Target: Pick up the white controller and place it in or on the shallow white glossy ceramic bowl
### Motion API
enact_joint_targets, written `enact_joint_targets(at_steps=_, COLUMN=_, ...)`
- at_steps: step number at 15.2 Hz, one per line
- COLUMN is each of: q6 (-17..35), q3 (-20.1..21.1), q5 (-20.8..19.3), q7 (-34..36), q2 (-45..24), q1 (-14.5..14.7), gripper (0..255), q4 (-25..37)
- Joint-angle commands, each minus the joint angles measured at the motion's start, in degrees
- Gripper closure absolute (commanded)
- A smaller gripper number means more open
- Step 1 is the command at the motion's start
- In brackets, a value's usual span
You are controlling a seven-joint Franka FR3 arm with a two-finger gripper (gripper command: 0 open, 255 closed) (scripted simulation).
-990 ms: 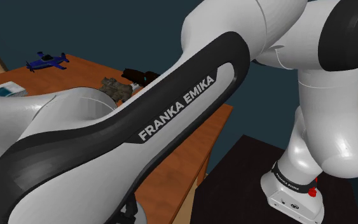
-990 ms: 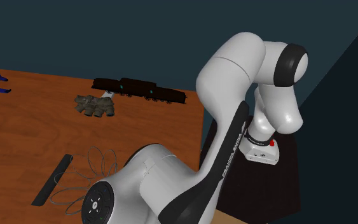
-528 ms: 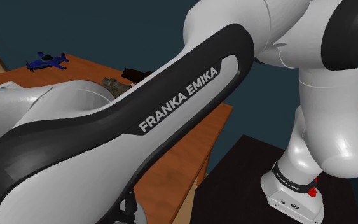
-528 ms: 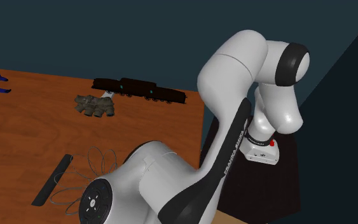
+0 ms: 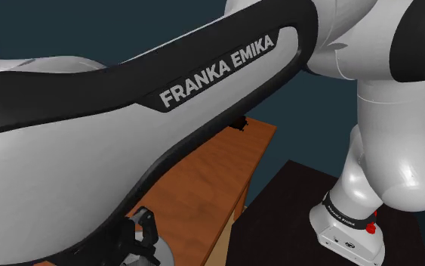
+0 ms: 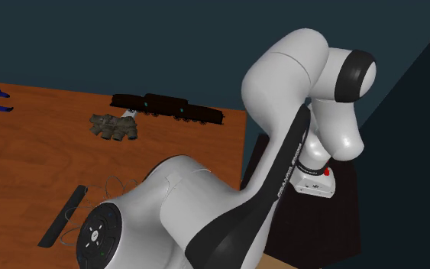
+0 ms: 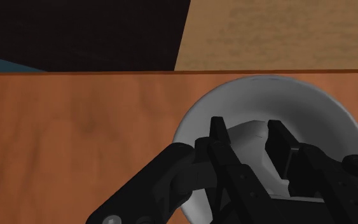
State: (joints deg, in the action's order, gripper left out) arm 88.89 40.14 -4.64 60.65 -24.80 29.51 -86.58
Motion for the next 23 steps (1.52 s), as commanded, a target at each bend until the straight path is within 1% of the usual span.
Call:
enact_joint_targets(at_steps=1, q6=-1.5, q3=0.1, q5=0.2, q7=0.0, q2=0.3, q1=0.0, gripper=255, q4=1.3)
enact_joint_targets(at_steps=9, q6=-7.6, q3=0.4, q5=0.4, q7=0.6, q2=0.4, q1=0.8, gripper=255, q4=7.4)
enact_joint_targets(at_steps=10, q6=-7.8, q3=0.4, q5=0.4, q7=0.6, q2=0.4, q1=0.8, gripper=255, q4=7.5)
enact_joint_targets(at_steps=12, q6=-13.0, q3=0.1, q5=-1.3, q7=1.8, q2=-3.2, q1=3.4, gripper=255, q4=16.1)
enact_joint_targets(at_steps=23, q6=-4.1, q3=-0.2, q5=-1.1, q7=0.7, q2=-2.4, q1=1.6, gripper=255, q4=6.3)
